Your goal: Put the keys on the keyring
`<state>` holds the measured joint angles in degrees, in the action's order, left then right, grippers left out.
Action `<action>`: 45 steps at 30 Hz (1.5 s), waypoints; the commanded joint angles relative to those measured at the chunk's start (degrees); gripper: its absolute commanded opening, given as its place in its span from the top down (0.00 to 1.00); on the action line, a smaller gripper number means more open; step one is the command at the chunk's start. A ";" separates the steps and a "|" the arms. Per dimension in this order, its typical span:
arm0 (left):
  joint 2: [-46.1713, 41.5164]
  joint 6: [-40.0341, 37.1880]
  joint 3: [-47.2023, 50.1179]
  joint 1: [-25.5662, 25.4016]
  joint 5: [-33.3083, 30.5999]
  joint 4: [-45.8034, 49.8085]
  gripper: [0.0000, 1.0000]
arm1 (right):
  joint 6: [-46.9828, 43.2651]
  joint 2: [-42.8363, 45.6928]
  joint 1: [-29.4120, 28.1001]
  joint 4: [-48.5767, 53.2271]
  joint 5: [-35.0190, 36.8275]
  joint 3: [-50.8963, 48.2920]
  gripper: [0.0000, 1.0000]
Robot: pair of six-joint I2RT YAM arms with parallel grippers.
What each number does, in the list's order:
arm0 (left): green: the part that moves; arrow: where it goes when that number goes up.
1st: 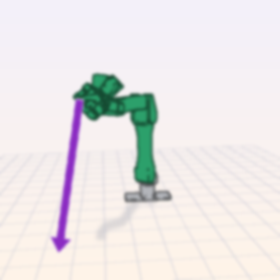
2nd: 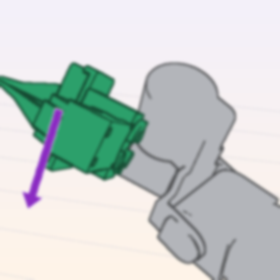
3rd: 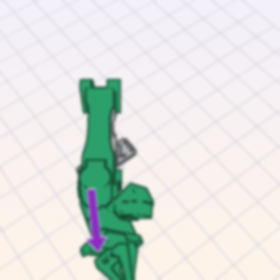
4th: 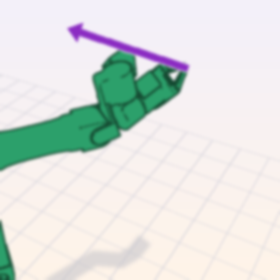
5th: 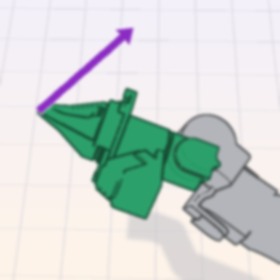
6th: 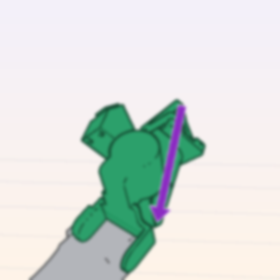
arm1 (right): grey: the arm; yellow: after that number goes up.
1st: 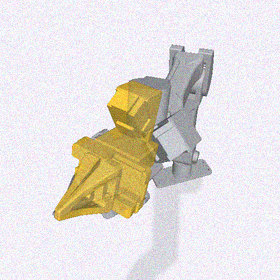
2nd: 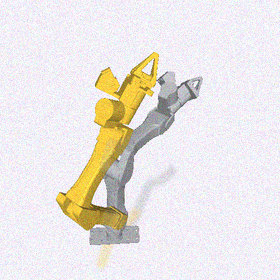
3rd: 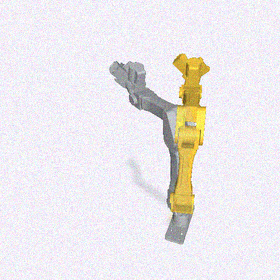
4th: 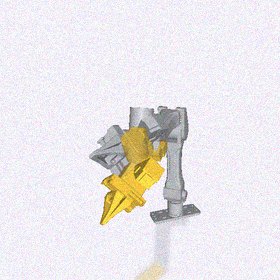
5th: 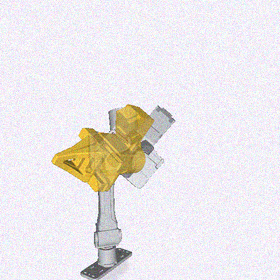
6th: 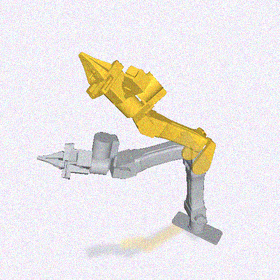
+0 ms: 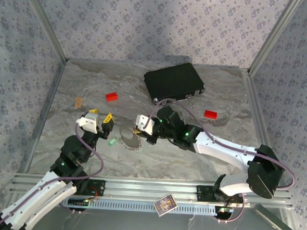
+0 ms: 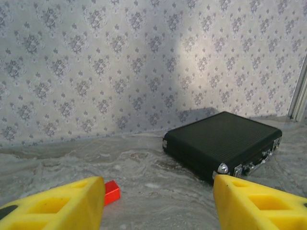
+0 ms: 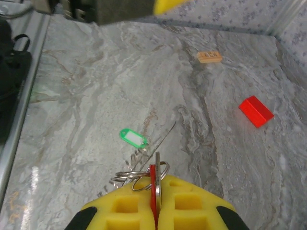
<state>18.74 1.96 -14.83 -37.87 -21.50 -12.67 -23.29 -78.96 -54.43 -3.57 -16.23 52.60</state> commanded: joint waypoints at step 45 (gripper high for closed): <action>7.46 4.70 -0.52 2.84 3.58 -0.17 0.39 | -15.28 -21.23 10.99 26.38 37.99 4.43 0.74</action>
<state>25.47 6.11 -14.09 -35.35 -19.33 -11.77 -38.39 -98.96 -44.18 21.67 16.88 55.13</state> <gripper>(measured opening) 0.612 0.244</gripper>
